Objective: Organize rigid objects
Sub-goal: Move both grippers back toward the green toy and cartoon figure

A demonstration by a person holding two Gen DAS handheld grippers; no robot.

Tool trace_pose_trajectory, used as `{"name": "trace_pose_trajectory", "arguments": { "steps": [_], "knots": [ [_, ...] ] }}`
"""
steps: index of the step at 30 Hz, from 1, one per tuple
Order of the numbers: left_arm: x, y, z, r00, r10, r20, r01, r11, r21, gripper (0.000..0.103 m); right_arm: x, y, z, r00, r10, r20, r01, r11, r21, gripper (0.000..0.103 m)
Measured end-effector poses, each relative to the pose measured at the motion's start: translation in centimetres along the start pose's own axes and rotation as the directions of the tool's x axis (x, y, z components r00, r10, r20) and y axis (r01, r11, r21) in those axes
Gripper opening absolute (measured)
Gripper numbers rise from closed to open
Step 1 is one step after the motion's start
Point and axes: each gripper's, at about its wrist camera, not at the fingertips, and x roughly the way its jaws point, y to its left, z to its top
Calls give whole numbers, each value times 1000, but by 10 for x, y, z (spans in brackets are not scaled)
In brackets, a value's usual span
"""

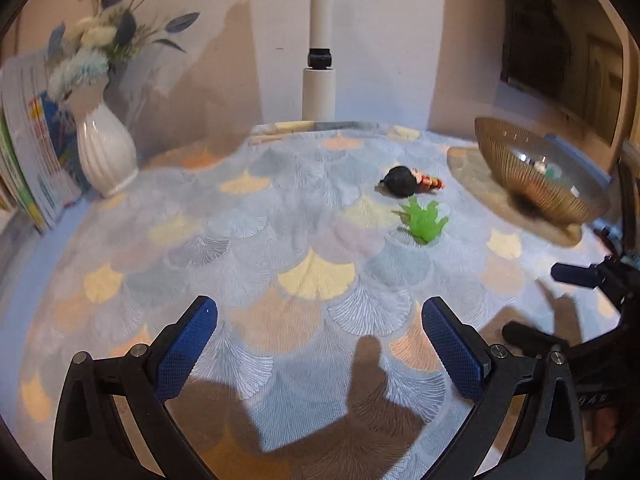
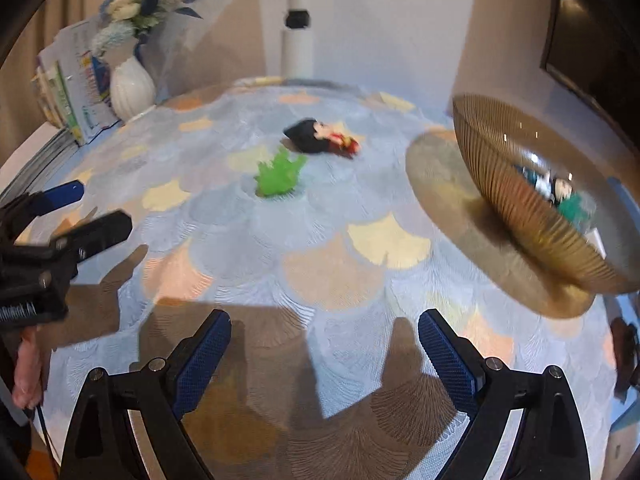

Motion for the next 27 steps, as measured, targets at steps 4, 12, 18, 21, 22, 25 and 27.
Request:
{"name": "trace_pose_trajectory", "arguments": {
  "steps": [4, 12, 18, 21, 22, 25, 27],
  "knots": [
    [1, -13, -3, 999, 50, 1, -50, 996, 73, 102, 6, -4, 2, 999, 26, -35, -25, 999, 21, 94],
    [-3, -14, -4, 999, 37, 17, -39, 996, 80, 102, 0, -1, 1, 999, 29, -14, -29, 1000, 5, 94],
    [-4, -16, -4, 999, 38, 23, -40, 996, 83, 102, 0, -3, 3, 999, 39, -14, -39, 999, 18, 94],
    [-6, -15, -5, 999, 40, 31, -43, 996, 76, 102, 0, -4, 3, 999, 36, -8, -36, 999, 20, 94],
    [-7, -15, -5, 998, 41, 38, -44, 996, 72, 102, 0, -4, 4, 999, 35, -9, -35, 999, 21, 94],
    [-11, -14, -5, 998, 36, 57, -39, 997, 67, 102, 1, -3, 3, 999, 30, -16, -29, 999, 21, 94],
    [-11, -14, -5, 998, 38, 57, -42, 997, 68, 102, 2, -3, 4, 999, 32, -22, -32, 999, 18, 94]
  ]
}}
